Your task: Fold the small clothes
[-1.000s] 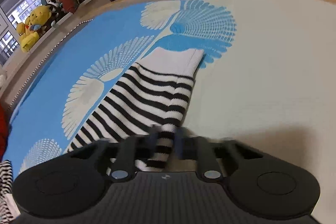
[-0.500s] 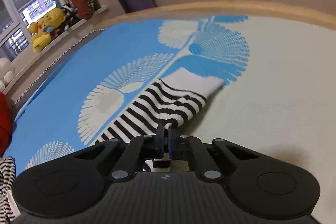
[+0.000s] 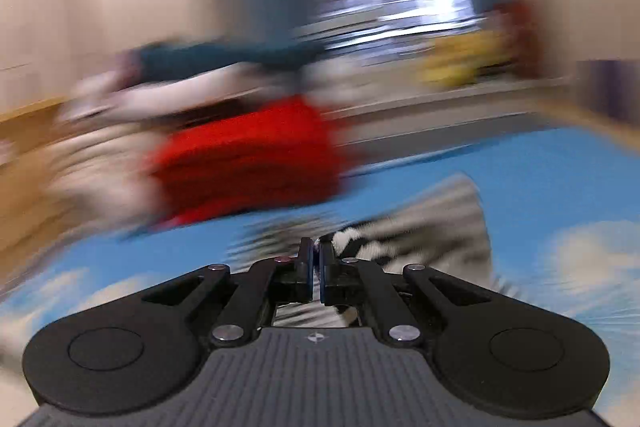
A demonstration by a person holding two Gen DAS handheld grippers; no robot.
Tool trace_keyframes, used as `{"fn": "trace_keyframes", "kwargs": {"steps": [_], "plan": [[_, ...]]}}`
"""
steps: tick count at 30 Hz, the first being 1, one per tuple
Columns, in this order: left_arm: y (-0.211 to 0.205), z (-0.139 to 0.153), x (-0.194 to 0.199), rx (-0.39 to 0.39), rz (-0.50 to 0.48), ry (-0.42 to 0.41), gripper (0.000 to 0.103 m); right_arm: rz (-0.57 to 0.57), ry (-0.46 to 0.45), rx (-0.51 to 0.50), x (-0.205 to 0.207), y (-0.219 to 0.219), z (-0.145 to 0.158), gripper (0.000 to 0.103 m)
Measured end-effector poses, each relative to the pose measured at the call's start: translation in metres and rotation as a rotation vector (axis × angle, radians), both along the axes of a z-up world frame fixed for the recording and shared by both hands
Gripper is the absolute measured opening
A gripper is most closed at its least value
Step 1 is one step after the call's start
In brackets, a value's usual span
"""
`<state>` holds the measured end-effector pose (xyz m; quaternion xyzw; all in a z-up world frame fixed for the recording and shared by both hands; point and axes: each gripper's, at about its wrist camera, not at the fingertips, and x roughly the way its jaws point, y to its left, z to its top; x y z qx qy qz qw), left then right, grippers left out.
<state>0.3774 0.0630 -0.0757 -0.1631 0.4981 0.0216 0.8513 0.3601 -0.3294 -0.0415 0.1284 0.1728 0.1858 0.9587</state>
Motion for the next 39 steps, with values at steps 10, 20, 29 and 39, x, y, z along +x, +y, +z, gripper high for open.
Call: {"fn": "trace_keyframes", "kwargs": {"steps": [10,20,29,39], "plan": [[0.031,0.001,0.000,-0.075,0.084,0.007,0.033,-0.062,0.480,0.055,-0.037,0.065,-0.005,0.045],[-0.029,-0.022,0.005,0.004,-0.041,-0.017,0.033,-0.322,0.666,0.104,-0.025,0.027,-0.072,0.048],[-0.101,-0.053,0.028,0.019,-0.124,-0.073,0.037,-0.447,0.871,0.204,-0.017,-0.015,-0.116,0.048],[-0.175,-0.099,0.036,0.397,-0.309,-0.115,0.075,-0.428,0.933,0.324,-0.017,-0.039,-0.125,0.048]]}}
